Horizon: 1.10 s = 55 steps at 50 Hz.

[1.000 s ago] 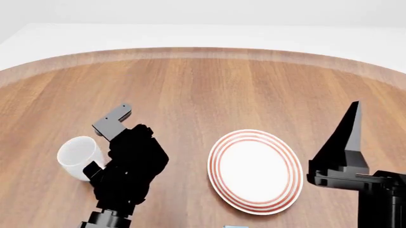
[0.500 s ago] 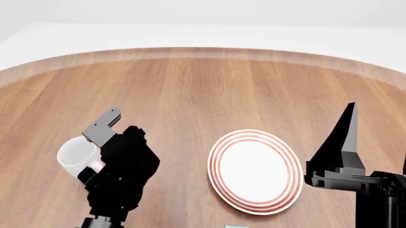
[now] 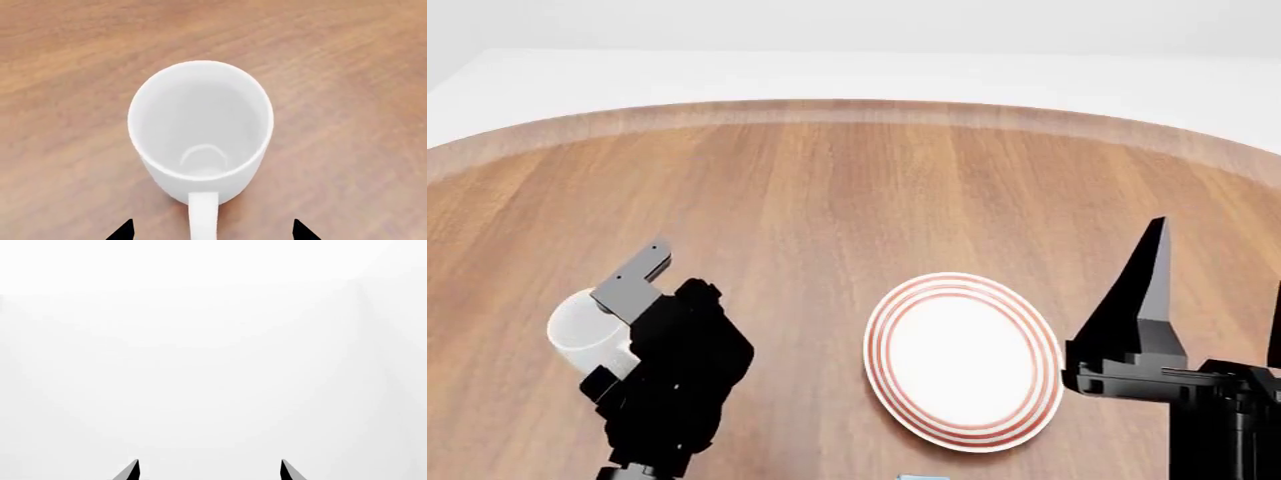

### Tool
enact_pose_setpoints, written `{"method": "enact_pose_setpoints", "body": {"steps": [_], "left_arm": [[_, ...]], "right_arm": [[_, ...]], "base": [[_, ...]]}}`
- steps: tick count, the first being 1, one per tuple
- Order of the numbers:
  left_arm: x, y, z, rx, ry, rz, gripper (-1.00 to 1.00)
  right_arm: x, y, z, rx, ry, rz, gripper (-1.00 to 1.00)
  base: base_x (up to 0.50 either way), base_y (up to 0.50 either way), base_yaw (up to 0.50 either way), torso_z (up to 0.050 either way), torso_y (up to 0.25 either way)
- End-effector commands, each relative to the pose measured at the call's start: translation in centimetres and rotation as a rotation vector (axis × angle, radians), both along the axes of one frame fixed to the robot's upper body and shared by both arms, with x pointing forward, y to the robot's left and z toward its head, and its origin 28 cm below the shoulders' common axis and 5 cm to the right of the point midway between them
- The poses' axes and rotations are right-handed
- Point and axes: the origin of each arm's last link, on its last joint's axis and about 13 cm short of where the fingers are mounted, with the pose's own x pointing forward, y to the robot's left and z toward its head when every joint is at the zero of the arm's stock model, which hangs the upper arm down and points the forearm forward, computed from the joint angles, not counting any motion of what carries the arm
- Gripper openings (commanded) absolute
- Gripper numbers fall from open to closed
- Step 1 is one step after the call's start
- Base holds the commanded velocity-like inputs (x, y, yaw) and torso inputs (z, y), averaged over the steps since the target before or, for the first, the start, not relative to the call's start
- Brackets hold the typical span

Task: Pick up the white mug and put it on the plate, and put the chocolate pudding to the right of the plate.

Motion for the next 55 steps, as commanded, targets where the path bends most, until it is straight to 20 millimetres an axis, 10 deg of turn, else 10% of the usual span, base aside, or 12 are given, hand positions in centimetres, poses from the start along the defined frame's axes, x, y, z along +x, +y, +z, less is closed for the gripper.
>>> {"method": "enact_pose_setpoints", "body": {"steps": [1, 37, 38, 55], "left_arm": [[0.0, 0.1, -0.3, -0.007, 0.006, 0.027, 1.0], [0.9, 0.2, -1.7, -0.031, 0.032, 0.045, 1.0], [0.9, 0.2, -1.8, -0.034, 0.035, 0.041, -1.0], [1.0, 0.7, -1.5, -0.015, 0.034, 0.047, -1.0]], "right_arm": [[0.0, 0.0, -0.1, -0.001, 0.004, 0.002, 1.0], [0.0, 0.1, -0.5, 0.0, 0.019, 0.015, 1.0], [0.0, 0.1, -0.5, 0.0, 0.019, 0.015, 1.0], [0.2, 0.2, -0.5, -0.001, 0.022, 0.017, 1.0]], "base": [[0.0, 0.0, 0.0, 0.0, 0.0], [0.0, 0.0, 0.0, 0.0, 0.0], [0.0, 0.0, 0.0, 0.0, 0.0], [0.0, 0.0, 0.0, 0.0, 0.0]]}}
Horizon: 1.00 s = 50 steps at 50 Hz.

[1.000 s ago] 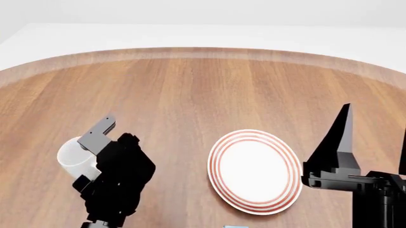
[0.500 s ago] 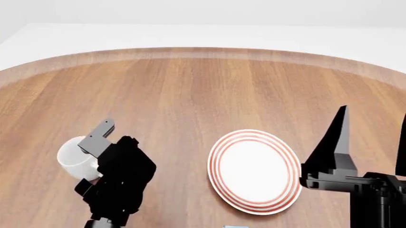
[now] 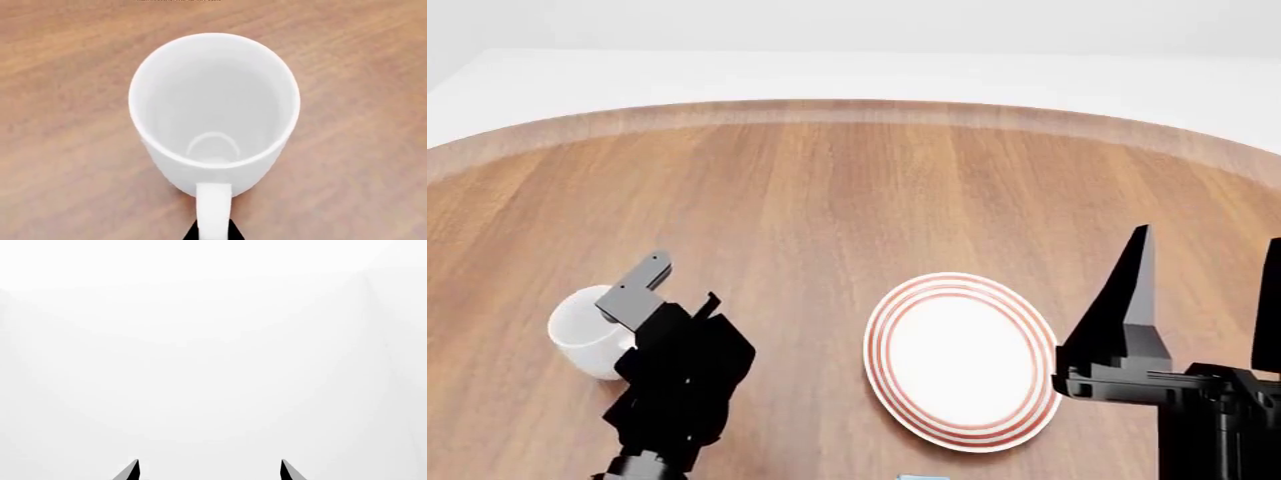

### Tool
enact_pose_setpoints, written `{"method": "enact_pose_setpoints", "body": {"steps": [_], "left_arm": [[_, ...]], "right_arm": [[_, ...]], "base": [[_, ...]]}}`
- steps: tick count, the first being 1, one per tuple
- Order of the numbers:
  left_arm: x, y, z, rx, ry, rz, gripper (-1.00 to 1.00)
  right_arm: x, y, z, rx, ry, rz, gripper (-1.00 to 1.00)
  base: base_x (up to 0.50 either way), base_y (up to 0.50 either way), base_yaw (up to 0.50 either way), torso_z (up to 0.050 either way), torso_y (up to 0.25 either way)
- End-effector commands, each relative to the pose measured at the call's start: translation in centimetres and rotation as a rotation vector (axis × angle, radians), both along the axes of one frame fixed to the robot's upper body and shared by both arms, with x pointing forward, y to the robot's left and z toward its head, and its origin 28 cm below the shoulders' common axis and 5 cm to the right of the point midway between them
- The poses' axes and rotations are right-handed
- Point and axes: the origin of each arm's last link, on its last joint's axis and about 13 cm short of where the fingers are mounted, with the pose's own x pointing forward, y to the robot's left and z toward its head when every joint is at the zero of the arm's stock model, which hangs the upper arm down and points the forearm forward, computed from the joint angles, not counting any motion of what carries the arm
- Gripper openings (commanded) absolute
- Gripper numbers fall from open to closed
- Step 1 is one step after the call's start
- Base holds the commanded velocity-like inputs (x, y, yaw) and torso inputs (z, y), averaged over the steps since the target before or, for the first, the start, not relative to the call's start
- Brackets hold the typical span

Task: Pick up the white mug and put it on the plate, and put the chocolate pudding to the right of the plate.

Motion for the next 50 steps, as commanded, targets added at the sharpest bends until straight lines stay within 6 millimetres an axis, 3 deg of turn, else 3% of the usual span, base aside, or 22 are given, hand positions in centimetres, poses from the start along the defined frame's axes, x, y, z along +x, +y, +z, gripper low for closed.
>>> {"method": "enact_pose_setpoints", "body": {"steps": [1, 12, 20, 27, 31, 41, 50], "left_arm": [[0.1, 0.5, 0.0, 0.007, -0.001, 0.008, -1.0], [0.0, 0.6, 0.1, 0.04, -0.03, -0.031, -1.0], [-0.5, -0.4, 4.5, 0.15, -0.191, -0.445, -1.0], [-2.9, -1.5, 10.9, 0.357, -0.391, -0.8, -1.0], [-4.5, -1.8, 13.2, 0.414, -0.459, -1.007, -1.0], [-6.1, -1.9, 16.1, 0.463, -0.454, -1.326, -1.0], [-5.0, -1.7, 17.9, 0.443, -0.414, -1.502, -1.0]], "right_arm": [[0.1, 0.0, 0.0, 0.0, 0.001, 0.001, 1.0], [0.1, 0.1, 0.0, -0.003, 0.003, 0.004, 1.0], [0.0, 0.1, 0.0, -0.005, 0.002, 0.001, 1.0], [0.0, 0.0, 0.1, -0.005, 0.0, -0.006, 1.0], [0.0, 0.0, 0.0, -0.005, 0.0, -0.004, 1.0], [-0.1, 0.0, 0.3, -0.004, -0.01, -0.002, 1.0], [-0.2, -0.2, 0.6, 0.0, -0.02, -0.003, 1.0]], "base": [[0.0, 0.0, 0.0, 0.0, 0.0], [0.0, 0.0, 0.0, 0.0, 0.0], [0.0, 0.0, 0.0, 0.0, 0.0], [0.0, 0.0, 0.0, 0.0, 0.0], [0.0, 0.0, 0.0, 0.0, 0.0], [0.0, 0.0, 0.0, 0.0, 0.0], [0.0, 0.0, 0.0, 0.0, 0.0]]}}
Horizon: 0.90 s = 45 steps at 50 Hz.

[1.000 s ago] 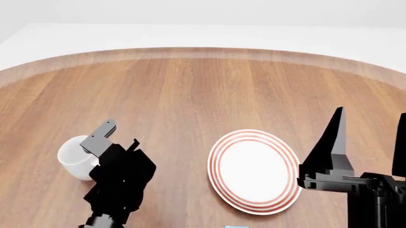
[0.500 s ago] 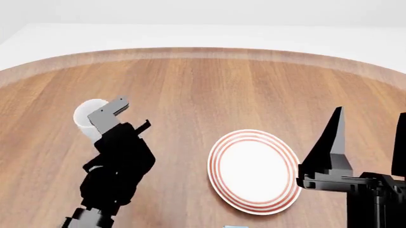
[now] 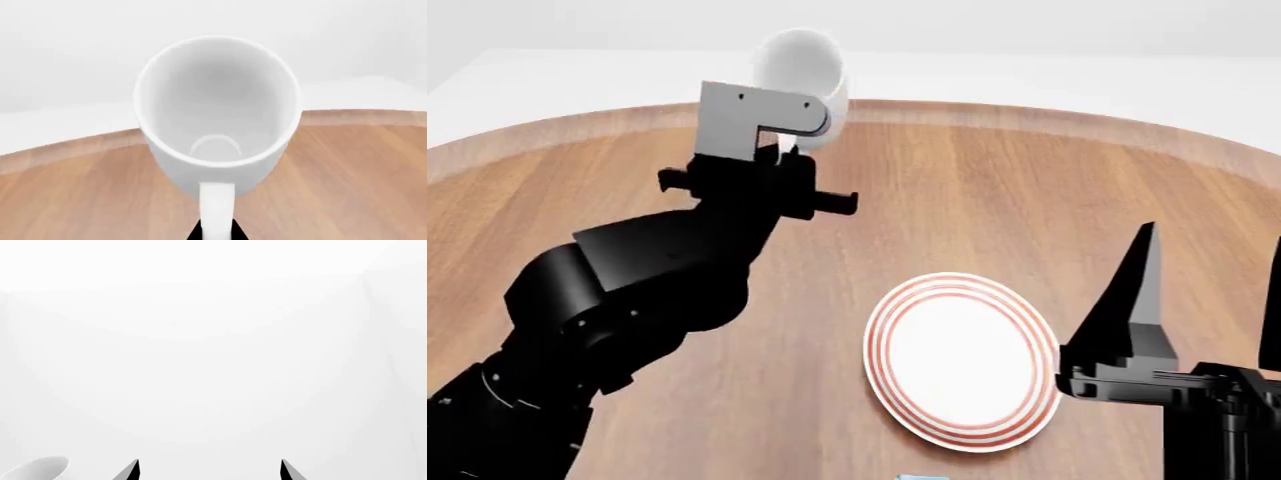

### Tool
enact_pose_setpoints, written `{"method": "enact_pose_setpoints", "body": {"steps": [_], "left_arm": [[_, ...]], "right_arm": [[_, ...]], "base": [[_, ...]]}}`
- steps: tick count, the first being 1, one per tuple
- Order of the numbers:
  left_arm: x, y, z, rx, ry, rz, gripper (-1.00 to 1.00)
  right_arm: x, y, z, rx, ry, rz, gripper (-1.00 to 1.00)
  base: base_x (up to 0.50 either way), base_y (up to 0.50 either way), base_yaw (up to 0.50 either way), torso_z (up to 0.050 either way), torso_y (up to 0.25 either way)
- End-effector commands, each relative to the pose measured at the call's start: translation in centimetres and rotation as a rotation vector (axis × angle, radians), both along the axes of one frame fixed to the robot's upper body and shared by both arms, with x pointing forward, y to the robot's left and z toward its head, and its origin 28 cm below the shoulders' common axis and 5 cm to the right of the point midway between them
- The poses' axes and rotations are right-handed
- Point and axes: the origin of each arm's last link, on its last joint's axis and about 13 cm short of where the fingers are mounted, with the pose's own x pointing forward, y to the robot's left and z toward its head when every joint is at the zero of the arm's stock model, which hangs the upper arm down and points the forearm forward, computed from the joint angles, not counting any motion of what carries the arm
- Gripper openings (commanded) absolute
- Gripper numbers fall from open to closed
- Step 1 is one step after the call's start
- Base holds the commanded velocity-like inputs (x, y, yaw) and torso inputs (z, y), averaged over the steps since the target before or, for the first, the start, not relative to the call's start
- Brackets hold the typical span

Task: Pick up the white mug and put it on the plate, and put the chocolate pudding to the right of the plate.

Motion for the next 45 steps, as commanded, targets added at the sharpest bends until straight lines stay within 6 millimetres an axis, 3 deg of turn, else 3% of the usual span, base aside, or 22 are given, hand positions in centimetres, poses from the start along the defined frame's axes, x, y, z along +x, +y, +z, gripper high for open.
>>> {"method": "enact_pose_setpoints", "body": {"steps": [1, 12, 18, 26, 32, 45], "left_arm": [[-0.1, 0.2, 2.6, 0.125, 0.033, -0.277, -1.0], [1.7, 0.2, 4.3, 0.022, 0.151, -0.482, -1.0], [3.1, -0.3, 3.9, -0.029, 0.271, -0.548, -1.0], [4.4, -1.6, 2.3, 0.051, 0.375, -0.581, -1.0], [4.6, -3.0, 0.0, 0.124, 0.429, -0.596, -1.0], [5.8, -5.0, -3.3, 0.143, 0.489, -0.61, -1.0]], "right_arm": [[-0.1, -0.1, 0.3, 0.003, -0.012, -0.001, 1.0], [-0.3, -0.2, 0.6, 0.005, -0.021, -0.004, 1.0], [-0.3, -0.2, 0.7, 0.01, -0.025, -0.005, 1.0], [-0.2, -0.4, 0.7, 0.015, -0.022, -0.008, 1.0], [-0.4, -0.5, 0.7, 0.021, -0.023, -0.008, 1.0], [-0.4, -0.5, 0.7, 0.025, -0.023, -0.008, 1.0]], "base": [[0.0, 0.0, 0.0, 0.0, 0.0], [0.0, 0.0, 0.0, 0.0, 0.0], [0.0, 0.0, 0.0, 0.0, 0.0], [0.0, 0.0, 0.0, 0.0, 0.0], [0.0, 0.0, 0.0, 0.0, 0.0], [0.0, 0.0, 0.0, 0.0, 0.0]]}}
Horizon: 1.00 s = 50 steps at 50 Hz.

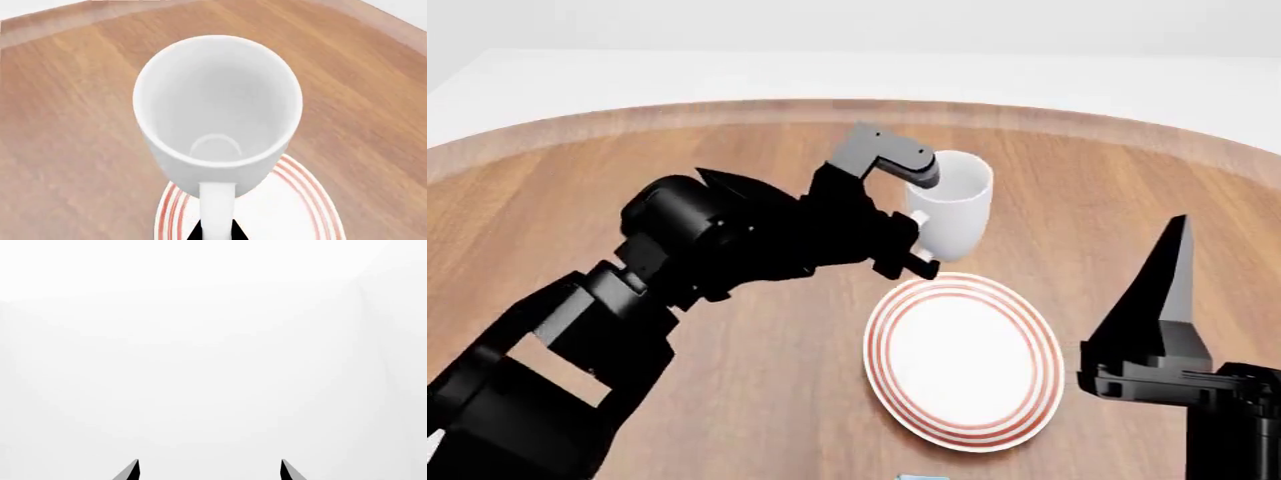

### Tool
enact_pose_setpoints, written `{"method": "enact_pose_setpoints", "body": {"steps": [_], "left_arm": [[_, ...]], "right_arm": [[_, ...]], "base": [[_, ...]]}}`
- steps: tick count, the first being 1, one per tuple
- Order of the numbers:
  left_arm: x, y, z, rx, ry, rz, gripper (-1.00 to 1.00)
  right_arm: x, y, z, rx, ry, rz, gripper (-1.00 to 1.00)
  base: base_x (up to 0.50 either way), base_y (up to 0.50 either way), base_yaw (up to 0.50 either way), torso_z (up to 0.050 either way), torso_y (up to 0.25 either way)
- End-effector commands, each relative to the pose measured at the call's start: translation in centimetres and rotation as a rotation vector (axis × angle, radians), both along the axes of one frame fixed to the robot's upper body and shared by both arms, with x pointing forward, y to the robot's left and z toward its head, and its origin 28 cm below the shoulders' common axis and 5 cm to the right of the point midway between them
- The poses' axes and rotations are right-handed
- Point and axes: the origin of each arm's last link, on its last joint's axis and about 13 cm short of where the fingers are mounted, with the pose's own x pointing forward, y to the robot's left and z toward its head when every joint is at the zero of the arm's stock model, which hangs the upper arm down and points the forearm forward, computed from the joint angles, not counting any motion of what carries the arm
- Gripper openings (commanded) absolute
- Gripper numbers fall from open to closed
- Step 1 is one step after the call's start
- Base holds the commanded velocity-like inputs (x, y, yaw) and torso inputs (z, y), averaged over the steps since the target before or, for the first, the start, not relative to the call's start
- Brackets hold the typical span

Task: Pick up the white mug and put it on the plate, and put the chocolate pudding to the right of the plate.

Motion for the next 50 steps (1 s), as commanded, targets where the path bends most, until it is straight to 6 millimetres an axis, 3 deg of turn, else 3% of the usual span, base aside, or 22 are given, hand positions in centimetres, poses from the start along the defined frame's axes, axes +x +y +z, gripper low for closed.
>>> {"method": "enact_pose_setpoints", "body": {"steps": [1, 21, 50], "left_arm": [[0.9, -1.6, -2.5, 0.034, 0.046, -0.027, -1.0], [1.2, -2.5, -6.1, 0.053, 0.116, -0.023, -1.0], [0.1, -3.1, -7.4, 0.018, 0.22, -0.034, -1.0]], "right_arm": [[-0.1, -0.1, 0.0, 0.004, 0.0, -0.001, 1.0], [-0.1, -0.1, 0.0, 0.011, 0.004, 0.0, 1.0], [0.0, -0.2, -0.2, 0.018, 0.007, 0.003, 1.0]], "base": [[0.0, 0.0, 0.0, 0.0, 0.0], [0.0, 0.0, 0.0, 0.0, 0.0], [0.0, 0.0, 0.0, 0.0, 0.0]]}}
